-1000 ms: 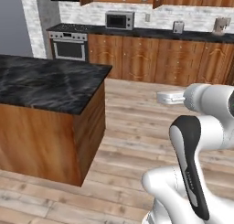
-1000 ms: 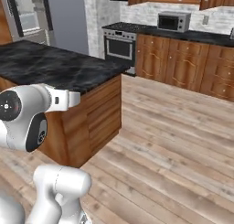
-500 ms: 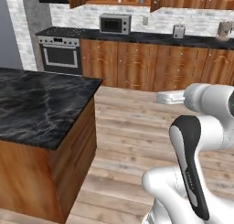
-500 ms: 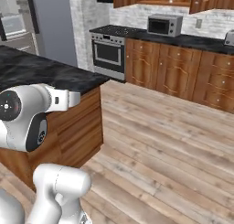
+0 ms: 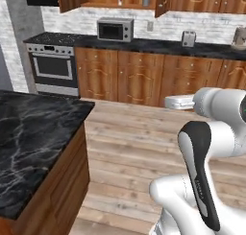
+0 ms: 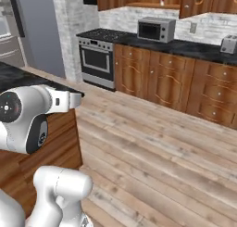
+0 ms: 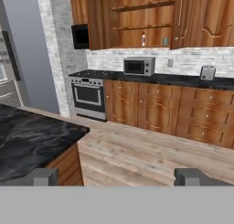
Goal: There is a bowl on the dining counter. Grab a lemon wedge from the fridge and place it in the bowl. Then get the liquor bottle and glass cup from the cabinet and place them next to the bowl.
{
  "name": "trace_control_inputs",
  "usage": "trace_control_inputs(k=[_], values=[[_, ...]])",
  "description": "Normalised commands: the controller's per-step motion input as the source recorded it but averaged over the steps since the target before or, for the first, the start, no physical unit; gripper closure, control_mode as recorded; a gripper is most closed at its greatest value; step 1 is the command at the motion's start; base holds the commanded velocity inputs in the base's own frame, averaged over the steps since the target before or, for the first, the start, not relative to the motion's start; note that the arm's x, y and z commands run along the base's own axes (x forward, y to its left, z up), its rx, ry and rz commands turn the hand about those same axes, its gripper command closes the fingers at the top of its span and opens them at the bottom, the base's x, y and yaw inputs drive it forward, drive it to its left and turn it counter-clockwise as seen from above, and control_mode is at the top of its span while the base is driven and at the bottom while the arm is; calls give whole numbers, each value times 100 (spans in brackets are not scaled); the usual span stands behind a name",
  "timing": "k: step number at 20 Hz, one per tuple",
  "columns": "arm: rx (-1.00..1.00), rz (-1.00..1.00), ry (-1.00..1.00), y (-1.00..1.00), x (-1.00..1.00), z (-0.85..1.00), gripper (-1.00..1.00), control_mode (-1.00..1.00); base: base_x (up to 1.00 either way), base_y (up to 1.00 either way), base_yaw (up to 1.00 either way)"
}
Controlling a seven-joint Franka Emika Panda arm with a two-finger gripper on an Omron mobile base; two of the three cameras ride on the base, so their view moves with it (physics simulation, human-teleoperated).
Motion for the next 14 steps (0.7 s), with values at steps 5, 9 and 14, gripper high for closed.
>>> trace_control_inputs(k=[5, 9, 14], values=[[0, 0, 0, 0, 0, 0, -100, 100, 100, -25, -1], [0, 0, 0, 0, 0, 0, -100, 100, 100, -14, -3], [0, 0, 0, 0, 0, 0, -100, 100, 100, -4, -2]])
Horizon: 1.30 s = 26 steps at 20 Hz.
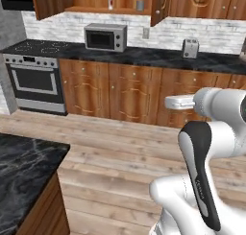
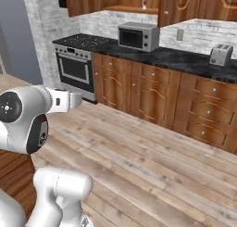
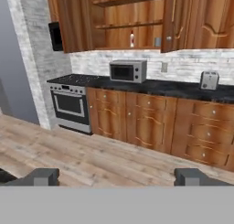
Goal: There is a bowl on the dining counter. Grab a lemon wedge from the fridge and place it in the bowl. Then get the liquor bottle and glass cup from the cabinet and place them next to the bowl.
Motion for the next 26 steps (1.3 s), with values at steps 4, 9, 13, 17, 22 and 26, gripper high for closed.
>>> trace_control_inputs(k=[4, 9, 13, 17, 22, 26], values=[[0, 0, 0, 0, 0, 0, -100, 100, 100, 2, -2], [0, 0, 0, 0, 0, 0, -100, 100, 100, 8, -2], [0, 0, 0, 0, 0, 0, -100, 100, 100, 21, -7], [0, 0, 0, 0, 0, 0, -100, 100, 100, 31, -10], [0, 0, 0, 0, 0, 0, -100, 100, 100, 25, -7], [0, 0, 0, 0, 0, 0, -100, 100, 100, 0, 2]])
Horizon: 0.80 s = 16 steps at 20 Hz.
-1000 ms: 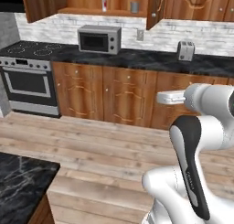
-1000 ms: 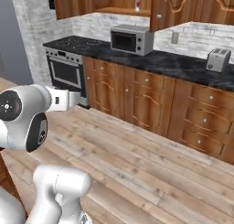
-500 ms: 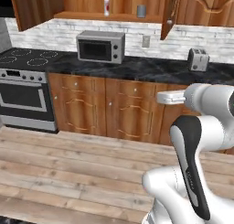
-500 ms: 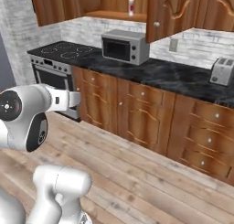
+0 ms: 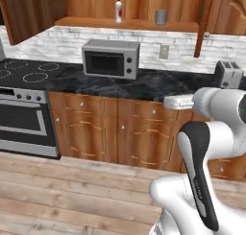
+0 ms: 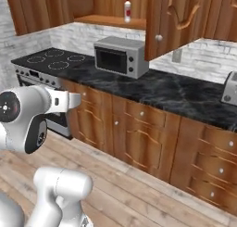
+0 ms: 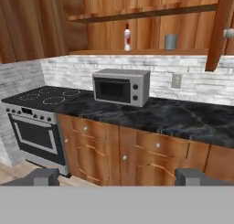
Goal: There is a bowl on the dining counter. Grab a lemon wedge from the fridge and place it in the bowl. Then get the liquor bottle and glass cup from the cabinet and place them next to the bowl.
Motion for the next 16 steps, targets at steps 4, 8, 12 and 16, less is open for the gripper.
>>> trace_control_inputs(k=[4, 8, 12, 16], values=[[0, 0, 0, 0, 0, 0, -100, 100, 100, 12, 0], [0, 0, 0, 0, 0, 0, -100, 100, 100, 35, -8], [0, 0, 0, 0, 0, 0, -100, 100, 85, 42, -19], [0, 0, 0, 0, 0, 0, -100, 100, 65, 45, -30]])
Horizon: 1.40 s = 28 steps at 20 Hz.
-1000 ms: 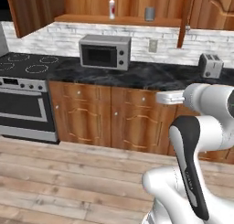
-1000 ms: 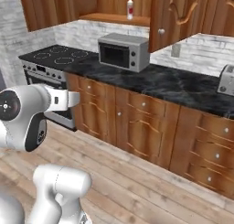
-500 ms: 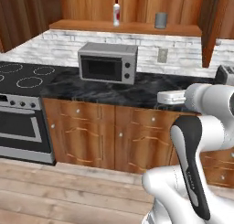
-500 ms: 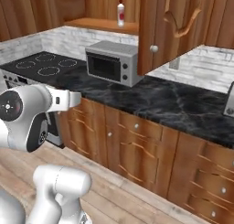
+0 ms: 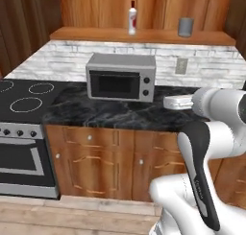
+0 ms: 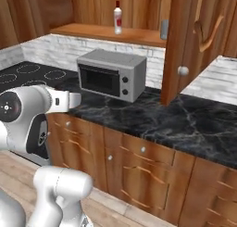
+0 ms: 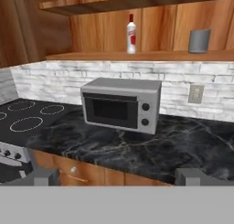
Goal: There is a bowl on the dining counter. Grab a lemon wedge from the fridge and place it in the bowl. Then get the liquor bottle and glass cup from the cabinet and place them next to the bowl.
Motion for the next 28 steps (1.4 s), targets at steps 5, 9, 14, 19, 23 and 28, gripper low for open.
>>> trace_control_inputs(k=[5, 9, 14, 19, 23, 28], values=[[0, 0, 0, 0, 0, 0, -100, 100, 53, 43, -37], [0, 0, 0, 0, 0, 0, -100, 100, 57, 36, -38], [0, 0, 0, 0, 0, 0, -100, 100, 58, 39, -40], [0, 0, 0, 0, 0, 0, -100, 100, 61, 37, -36], [0, 0, 0, 0, 0, 0, -100, 100, 55, 35, -20], [0, 0, 0, 0, 0, 0, -100, 100, 48, 30, -3]])
